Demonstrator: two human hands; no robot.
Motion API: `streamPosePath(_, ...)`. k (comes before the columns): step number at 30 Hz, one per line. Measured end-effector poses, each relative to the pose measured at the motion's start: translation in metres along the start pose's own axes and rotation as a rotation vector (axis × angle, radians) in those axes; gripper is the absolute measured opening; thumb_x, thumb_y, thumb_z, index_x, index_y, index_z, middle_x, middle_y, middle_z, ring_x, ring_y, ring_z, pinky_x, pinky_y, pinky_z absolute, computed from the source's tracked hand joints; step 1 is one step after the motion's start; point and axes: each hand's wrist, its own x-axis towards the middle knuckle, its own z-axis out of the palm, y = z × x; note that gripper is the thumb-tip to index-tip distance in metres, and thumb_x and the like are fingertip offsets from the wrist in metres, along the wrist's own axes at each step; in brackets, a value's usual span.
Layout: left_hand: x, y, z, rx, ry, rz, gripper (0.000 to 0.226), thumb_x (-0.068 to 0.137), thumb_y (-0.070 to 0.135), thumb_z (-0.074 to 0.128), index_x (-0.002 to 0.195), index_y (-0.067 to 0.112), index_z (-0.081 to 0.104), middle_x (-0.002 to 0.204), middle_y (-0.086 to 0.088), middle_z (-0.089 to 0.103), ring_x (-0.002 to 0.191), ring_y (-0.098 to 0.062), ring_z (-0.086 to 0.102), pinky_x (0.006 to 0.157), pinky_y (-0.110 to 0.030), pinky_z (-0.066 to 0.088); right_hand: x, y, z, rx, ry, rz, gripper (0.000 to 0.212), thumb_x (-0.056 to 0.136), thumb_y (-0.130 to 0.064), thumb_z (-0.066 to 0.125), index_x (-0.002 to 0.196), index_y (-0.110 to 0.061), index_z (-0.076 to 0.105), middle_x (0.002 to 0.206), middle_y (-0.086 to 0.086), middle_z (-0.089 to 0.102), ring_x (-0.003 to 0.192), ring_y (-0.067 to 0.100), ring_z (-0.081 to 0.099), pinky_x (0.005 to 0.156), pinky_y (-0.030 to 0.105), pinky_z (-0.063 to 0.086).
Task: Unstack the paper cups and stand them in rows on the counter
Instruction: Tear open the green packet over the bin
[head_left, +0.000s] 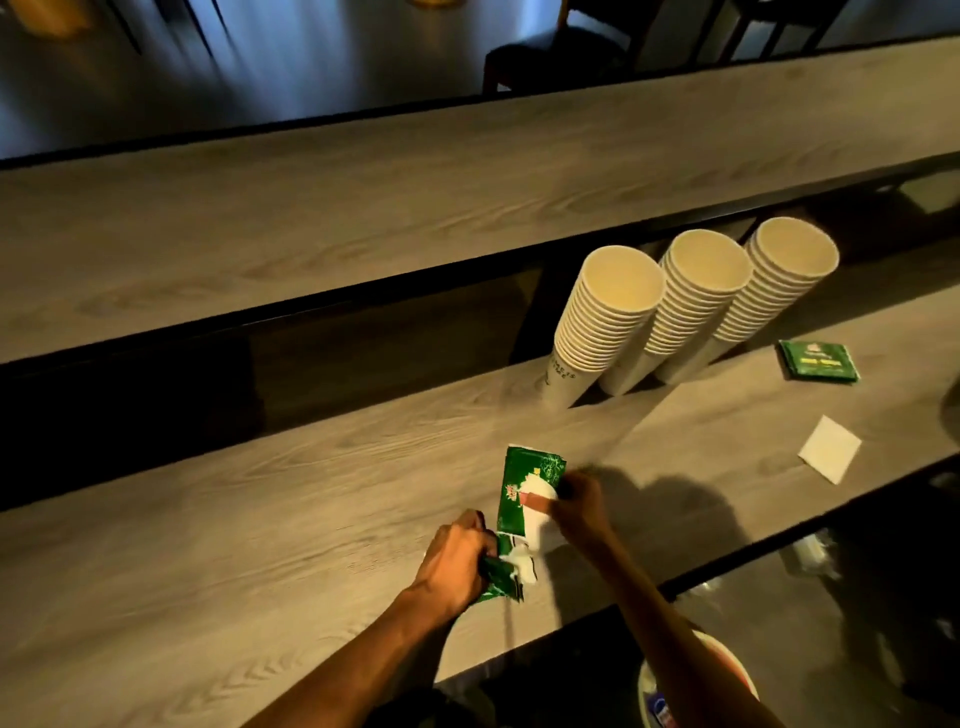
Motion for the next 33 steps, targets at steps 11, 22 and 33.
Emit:
streamPosePath(11, 0.008, 0.021, -0.047, -1.314, -0.044, -0.605, 0.037, 0.059, -0.019, 0.071, 0.089, 0.001, 0.074, 0.084, -0.024, 0.075, 0.060, -0.029, 0.072, 0.057, -0.038, 0.061, -0.068, -0.024, -0.015, 0.413, -0.147, 0.164, 0.042, 0.060, -0.030, 0.088, 0.093, -0.006, 0.076, 0.096, 0.017, 0.075, 0.085, 0.029, 0.071, 0.077, 0.038, 0.057)
streamPosePath(22, -0.019, 0.143, -0.045, -1.514, -0.569, -0.408, 0.047, 0.083, 0.017, 0.047, 0.121, -0.006, 0.064, 0.118, -0.028, 0.068, 0.100, -0.036, 0.068, 0.093, -0.043, 0.052, -0.176, 0.004, -0.023, 0.389, 0.406, 0.052, 0.027, 0.068, -0.009, 0.088, 0.092, -0.013, 0.077, 0.089, 0.003, 0.078, 0.083, 0.013, 0.072, 0.078, 0.029, 0.059)
streamPosePath(33, -0.056, 0.262, 0.104, -0.930, -0.772, -0.101, 0.028, 0.087, -0.019, 0.051, 0.089, 0.000, 0.071, 0.074, -0.009, 0.075, 0.064, -0.019, 0.071, 0.056, -0.022, 0.058, -0.287, 0.122, -0.101, 0.465, 0.869, 0.222, 0.032, 0.069, -0.034, 0.088, 0.091, -0.028, 0.066, 0.079, -0.010, 0.073, 0.077, -0.002, 0.068, 0.070, 0.018, 0.054)
